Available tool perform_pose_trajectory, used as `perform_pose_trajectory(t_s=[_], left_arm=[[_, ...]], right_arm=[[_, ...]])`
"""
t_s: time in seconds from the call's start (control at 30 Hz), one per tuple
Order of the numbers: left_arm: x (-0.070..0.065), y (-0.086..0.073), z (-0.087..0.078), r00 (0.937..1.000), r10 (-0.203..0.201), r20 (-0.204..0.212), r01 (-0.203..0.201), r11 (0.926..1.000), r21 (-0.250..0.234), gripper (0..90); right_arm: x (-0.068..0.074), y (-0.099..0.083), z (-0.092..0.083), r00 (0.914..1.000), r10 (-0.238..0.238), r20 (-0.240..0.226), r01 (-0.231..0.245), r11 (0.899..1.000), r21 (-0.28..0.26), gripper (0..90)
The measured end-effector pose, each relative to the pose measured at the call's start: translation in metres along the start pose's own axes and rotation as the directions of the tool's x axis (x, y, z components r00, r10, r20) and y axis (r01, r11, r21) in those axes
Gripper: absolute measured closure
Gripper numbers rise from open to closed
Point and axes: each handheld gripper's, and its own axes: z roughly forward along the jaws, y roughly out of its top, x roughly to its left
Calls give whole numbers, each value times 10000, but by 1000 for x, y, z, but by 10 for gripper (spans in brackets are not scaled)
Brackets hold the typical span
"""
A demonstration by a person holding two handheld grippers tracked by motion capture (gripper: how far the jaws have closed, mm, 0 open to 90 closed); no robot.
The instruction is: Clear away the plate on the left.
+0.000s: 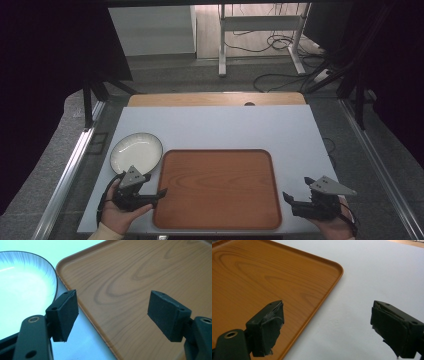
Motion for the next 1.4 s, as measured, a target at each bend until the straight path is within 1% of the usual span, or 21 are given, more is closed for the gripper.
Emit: perform_pose_trajectory(t_s=[0.13,0.2,0.27,0.33,0.4,0.5,0.57,0.7,0.9,0.97,1.1,1.17,1.23,1.4], left_arm=[[0,0,1,10000,53,-20,-53,10000,70,236],[1,0,1,10000,91,13,-91,9999,87,235],[2,0,1,9999,118,15,-118,9999,92,232],[3,-1,-1,9999,158,-20,-158,9998,92,226],[3,-1,-3,10000,73,-34,-73,10000,-12,223],[3,-1,-2,10000,28,66,-29,10000,66,222],[1,0,-1,9998,139,139,-141,9999,99,224],[0,2,-1,9995,264,143,-265,9996,99,227],[1,3,-2,9999,100,5,-100,9999,109,231],[1,4,-4,10000,-33,-13,33,9999,98,233],[1,7,-6,10000,-16,-6,16,10000,73,233],[1,10,-8,10000,48,18,-48,10000,50,233],[1,12,-8,10000,71,21,-71,10000,39,233],[8,18,-8,9999,27,102,-27,10000,68,233]], right_arm=[[-4,-2,2,9999,-69,-105,69,10000,67,134],[-5,-2,2,10000,-30,-78,31,10000,50,138],[-4,-2,3,9999,91,-124,-91,10000,10,141],[-2,-1,4,9999,35,-154,-34,10000,53,143],[-1,-2,5,9998,-41,-183,43,9999,129,146],[0,-3,2,9999,42,-155,-40,9999,140,151],[0,-3,1,10000,16,-90,-15,9999,119,155],[0,-3,2,9999,-14,-105,16,9999,152,159],[-1,-4,2,9999,-20,-120,22,9998,189,162],[0,-4,2,9998,-71,-172,74,9998,188,164],[0,-5,2,9997,-145,-205,149,9997,215,166],[-1,-5,1,9997,-173,-172,177,9996,231,167],[-2,-5,2,9999,-96,-116,98,9997,225,168],[-2,-5,2,9999,-96,-97,98,9997,201,169]])
